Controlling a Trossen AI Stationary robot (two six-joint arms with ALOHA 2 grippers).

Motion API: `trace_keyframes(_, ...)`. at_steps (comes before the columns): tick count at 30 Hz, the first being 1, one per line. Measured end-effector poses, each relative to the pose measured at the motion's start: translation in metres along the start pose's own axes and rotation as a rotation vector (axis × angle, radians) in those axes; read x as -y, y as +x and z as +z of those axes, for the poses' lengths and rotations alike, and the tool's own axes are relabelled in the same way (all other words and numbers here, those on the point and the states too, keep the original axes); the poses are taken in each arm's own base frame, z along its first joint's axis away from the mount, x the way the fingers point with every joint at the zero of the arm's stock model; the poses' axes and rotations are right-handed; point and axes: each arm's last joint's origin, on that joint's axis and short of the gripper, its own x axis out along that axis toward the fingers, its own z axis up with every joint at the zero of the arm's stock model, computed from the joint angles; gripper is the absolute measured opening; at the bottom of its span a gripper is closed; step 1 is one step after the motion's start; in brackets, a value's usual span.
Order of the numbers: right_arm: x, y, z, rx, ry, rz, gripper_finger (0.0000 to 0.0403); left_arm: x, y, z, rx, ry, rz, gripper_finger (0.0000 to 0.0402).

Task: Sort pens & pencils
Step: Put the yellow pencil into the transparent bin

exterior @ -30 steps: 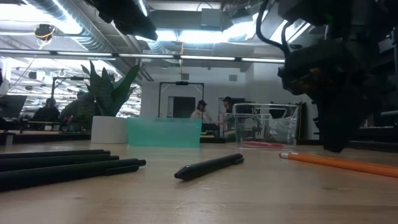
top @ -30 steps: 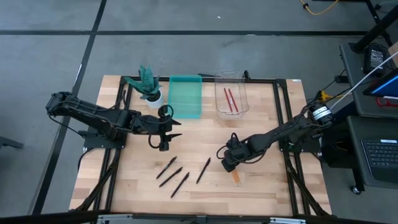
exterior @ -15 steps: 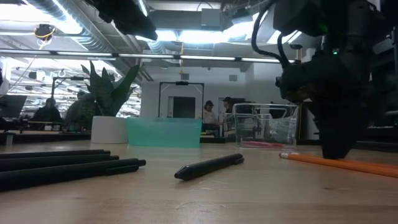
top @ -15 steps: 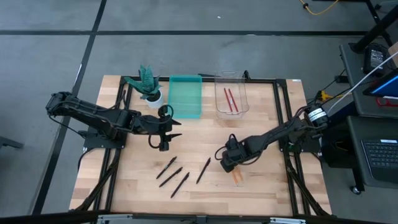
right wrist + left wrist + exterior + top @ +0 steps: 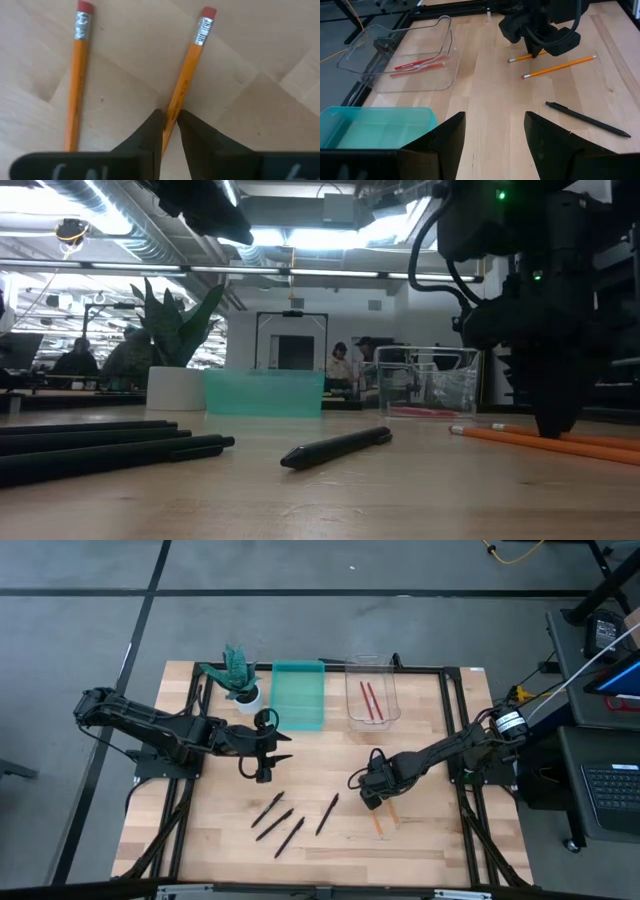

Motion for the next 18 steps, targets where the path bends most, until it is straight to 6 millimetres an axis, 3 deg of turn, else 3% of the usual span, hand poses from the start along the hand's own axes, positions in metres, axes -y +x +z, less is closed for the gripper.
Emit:
trace_keyframes(8,-0.0013,0.001,0.0015,0.004,0.004,0.022,0.0066,0.0,0.0,0.0,0.0,0.0,0.0,0.0198)
trace_keyframes(14,-0.0008,0.0009,0.0015,0.005,0.004,0.018,0.0019,0.0,0.0,0.0,0.0,0.0,0.0,0.0198)
trace_keyframes(18,-0.0013,0.0004,0.0017,0.005,-0.028,0.021,0.0013,0.0,0.0,0.0,0.0,0.0,0.0,0.0198)
